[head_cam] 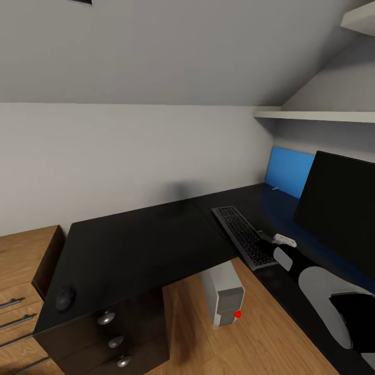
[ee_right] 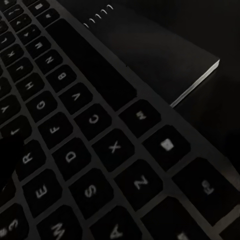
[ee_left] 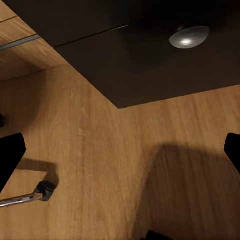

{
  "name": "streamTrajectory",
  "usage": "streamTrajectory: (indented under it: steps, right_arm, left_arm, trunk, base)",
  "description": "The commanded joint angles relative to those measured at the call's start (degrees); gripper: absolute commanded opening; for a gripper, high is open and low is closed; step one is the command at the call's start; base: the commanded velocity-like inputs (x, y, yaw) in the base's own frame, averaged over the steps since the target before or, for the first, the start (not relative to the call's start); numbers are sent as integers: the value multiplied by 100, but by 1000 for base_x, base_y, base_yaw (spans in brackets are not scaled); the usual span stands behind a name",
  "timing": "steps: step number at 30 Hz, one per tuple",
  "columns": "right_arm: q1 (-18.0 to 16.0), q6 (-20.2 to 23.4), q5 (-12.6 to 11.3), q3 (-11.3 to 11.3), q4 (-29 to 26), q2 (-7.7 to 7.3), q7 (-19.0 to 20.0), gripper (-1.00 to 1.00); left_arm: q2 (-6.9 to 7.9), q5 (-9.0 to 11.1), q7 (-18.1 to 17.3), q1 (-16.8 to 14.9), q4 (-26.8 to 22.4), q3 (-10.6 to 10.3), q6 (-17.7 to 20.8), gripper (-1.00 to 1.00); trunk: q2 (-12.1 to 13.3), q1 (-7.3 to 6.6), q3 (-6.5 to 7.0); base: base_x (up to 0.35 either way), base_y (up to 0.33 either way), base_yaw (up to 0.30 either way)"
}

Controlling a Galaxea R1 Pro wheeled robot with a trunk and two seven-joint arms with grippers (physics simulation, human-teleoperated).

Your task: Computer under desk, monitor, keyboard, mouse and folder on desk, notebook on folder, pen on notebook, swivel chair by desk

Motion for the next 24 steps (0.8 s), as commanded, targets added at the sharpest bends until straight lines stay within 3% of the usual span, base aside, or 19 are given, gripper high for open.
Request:
streamTrajectory:
  steps: [1,24]
  right_arm:
    - [0,34,-46,49,-17,-1,-35,100]
    - [0,43,-50,46,-12,4,-47,100]
  left_arm:
    - [9,62,30,-6,3,-41,-40,100]
    - [10,61,22,-6,11,-39,-62,100]
  trunk:
    - [-3,0,-6]
    - [-3,0,-6]
  base:
    - [7,-150,0]
    - [4,-16,0]
